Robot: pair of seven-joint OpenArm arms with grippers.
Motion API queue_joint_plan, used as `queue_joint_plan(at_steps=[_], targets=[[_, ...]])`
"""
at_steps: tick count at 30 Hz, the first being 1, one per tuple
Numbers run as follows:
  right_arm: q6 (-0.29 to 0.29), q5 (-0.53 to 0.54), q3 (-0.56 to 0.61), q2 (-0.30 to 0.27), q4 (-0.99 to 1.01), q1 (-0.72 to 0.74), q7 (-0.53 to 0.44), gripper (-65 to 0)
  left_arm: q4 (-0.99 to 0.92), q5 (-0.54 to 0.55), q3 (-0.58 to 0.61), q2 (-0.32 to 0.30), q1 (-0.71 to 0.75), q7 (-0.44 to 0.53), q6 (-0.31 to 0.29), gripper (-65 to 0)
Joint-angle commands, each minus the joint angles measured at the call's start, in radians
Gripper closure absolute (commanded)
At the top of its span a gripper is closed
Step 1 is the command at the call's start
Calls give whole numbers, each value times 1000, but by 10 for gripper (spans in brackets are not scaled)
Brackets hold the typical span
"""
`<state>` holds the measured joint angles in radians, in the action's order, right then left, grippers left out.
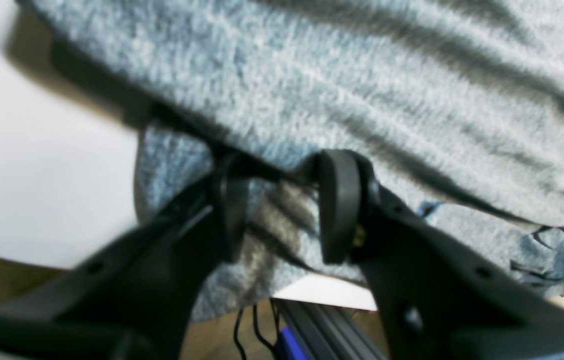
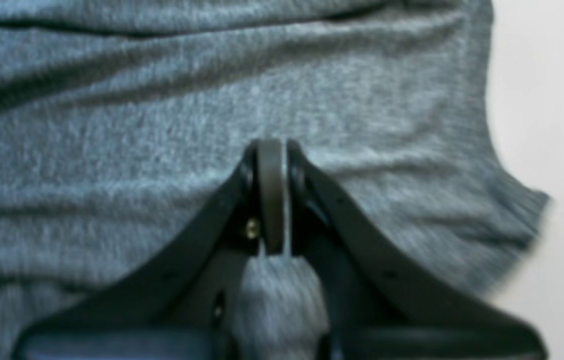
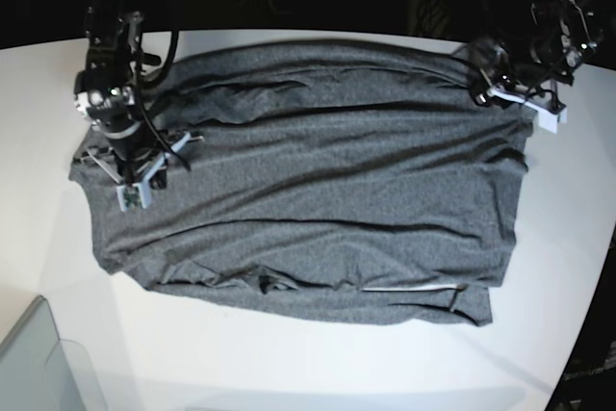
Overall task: Layout the t-shirt on the table in an organized manner, then fold the t-shirt properly
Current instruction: 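Drag the shirt edges with both grippers across the table toward the hem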
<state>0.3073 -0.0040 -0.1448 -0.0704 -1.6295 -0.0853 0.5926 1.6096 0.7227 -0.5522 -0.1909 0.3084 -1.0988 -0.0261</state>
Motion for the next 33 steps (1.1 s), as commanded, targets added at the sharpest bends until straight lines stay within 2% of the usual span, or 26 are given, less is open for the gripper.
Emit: queue_joint_plan(at_steps=[1,5,10,22,27,33], targets=[[-3,5,7,-7,25,48,-20,0,-5,-51,1,-6,8,-20,24,-242],[-3,5,14,-12,214,172,-20,0,-5,-51,1,-6,8,-20,24,-242],[-3,3,11,-45,461,315,-33,0,-18,-53,1,-6,-13,-20,24,-242],[-9,3,15,-95,748,516,-153,0,-117,-53,-1,-5,-104,-20,24,-242],[-9,3,15,-99,780,562,-158,0,-107,-48,1,-6,-125,-31,24,-242],[-9,3,9,-99,636,508,-156,0,-87,-38,-1,-6,-120,-33,22,-242]])
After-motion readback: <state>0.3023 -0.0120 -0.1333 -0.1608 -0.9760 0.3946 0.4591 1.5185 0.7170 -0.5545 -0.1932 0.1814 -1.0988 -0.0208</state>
